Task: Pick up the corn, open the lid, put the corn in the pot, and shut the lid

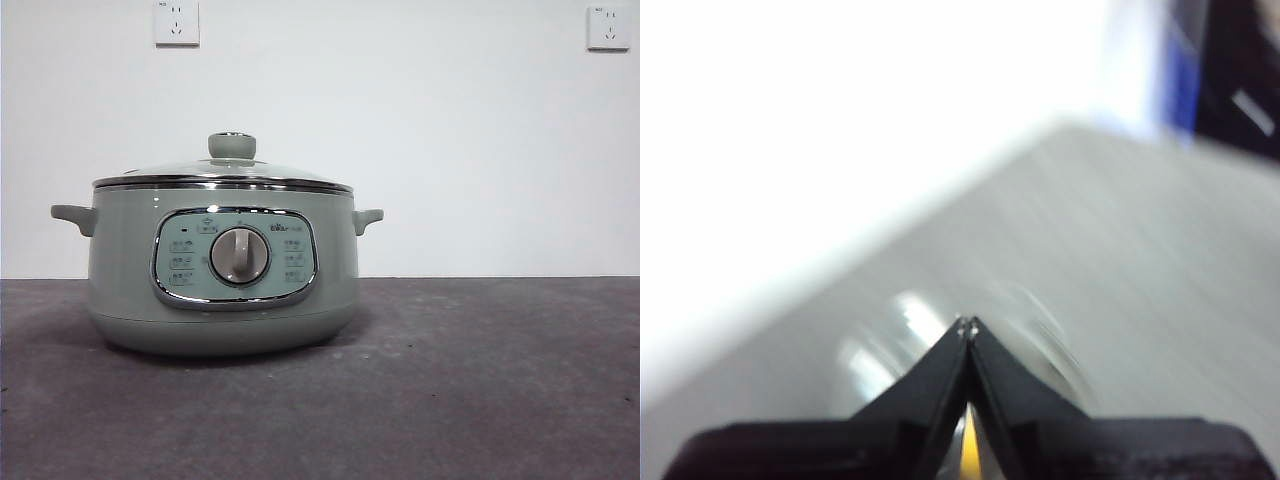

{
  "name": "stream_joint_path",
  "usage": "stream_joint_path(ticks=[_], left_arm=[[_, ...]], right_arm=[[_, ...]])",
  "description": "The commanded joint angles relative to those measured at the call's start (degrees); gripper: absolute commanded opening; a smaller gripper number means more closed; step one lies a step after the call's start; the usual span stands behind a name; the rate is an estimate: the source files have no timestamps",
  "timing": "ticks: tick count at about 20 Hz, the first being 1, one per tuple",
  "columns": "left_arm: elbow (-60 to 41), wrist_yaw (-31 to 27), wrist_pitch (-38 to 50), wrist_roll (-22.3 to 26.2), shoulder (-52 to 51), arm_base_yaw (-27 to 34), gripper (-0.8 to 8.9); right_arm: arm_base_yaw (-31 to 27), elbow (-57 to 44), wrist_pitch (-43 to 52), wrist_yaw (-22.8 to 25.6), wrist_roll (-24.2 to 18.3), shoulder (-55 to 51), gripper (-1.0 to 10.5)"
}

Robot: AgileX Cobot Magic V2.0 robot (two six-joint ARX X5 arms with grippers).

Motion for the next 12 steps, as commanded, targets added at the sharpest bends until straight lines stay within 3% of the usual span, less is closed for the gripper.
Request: stream_joint_path(ticks=[1, 3, 6, 12], left_arm=[[-8.1, 2.6, 10.3, 1.9, -6.0, 5.8, -0.04], [-17.3, 1.2, 15.3, 1.7, -11.8, 10.0, -0.04], [-33.7, -5.4, 18.6, 2.1, -21.1, 12.8, -0.04], [-61.5, -5.6, 28.9, -3.0, -36.9, 14.3, -0.04]], right_arm=[[0.1, -0.6, -1.5, 0.3, 0.4, 0.0, 0.0], [0.1, -0.6, -1.5, 0.3, 0.4, 0.0, 0.0], [0.1, -0.6, -1.5, 0.2, 0.4, 0.0, 0.0], [0.1, -0.6, -1.5, 0.2, 0.4, 0.0, 0.0]])
